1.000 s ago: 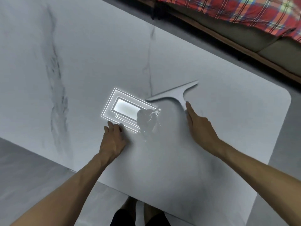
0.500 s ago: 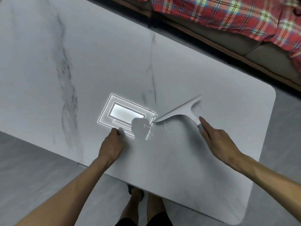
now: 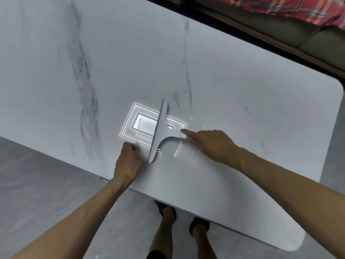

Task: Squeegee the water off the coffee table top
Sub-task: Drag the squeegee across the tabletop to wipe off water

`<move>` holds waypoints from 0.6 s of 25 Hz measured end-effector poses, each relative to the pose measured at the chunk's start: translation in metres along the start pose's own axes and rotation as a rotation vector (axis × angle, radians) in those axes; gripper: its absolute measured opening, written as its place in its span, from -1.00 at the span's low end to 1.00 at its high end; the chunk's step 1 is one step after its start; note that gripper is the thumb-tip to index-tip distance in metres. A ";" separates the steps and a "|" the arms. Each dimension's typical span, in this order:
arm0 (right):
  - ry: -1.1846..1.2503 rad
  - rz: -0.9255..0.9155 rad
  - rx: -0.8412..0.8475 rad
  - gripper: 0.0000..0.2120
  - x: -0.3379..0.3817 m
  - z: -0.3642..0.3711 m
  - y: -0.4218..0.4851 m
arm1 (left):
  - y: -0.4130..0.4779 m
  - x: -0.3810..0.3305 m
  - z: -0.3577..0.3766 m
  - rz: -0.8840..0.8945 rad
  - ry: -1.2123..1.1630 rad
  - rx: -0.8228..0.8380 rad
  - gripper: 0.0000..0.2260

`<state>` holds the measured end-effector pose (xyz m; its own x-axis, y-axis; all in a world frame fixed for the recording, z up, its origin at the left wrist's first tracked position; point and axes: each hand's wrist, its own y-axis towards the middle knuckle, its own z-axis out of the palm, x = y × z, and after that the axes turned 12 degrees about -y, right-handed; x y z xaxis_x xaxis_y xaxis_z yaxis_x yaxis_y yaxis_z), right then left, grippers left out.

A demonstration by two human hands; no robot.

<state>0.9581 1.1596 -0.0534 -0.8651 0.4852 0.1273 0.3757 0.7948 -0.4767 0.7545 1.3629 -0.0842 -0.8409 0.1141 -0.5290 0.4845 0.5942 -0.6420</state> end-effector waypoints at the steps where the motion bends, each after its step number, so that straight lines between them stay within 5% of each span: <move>1: 0.008 0.060 0.007 -0.60 -0.017 0.003 -0.017 | -0.002 -0.003 0.005 0.036 0.024 0.015 -0.74; 6: 0.031 0.302 0.054 -0.57 -0.094 0.027 -0.131 | -0.013 -0.027 0.040 0.170 0.195 0.079 -0.75; 10: 0.031 0.421 0.064 -0.58 -0.112 0.030 -0.188 | -0.025 -0.027 0.048 0.171 0.077 0.092 -0.71; 15: 0.142 0.207 0.032 -0.57 -0.031 0.019 -0.132 | -0.031 -0.005 0.030 0.043 -0.048 -0.057 -0.66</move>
<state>0.9292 1.0324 -0.0105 -0.7148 0.6843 0.1438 0.5272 0.6626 -0.5320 0.7507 1.3203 -0.0779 -0.8068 0.1031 -0.5818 0.5039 0.6342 -0.5864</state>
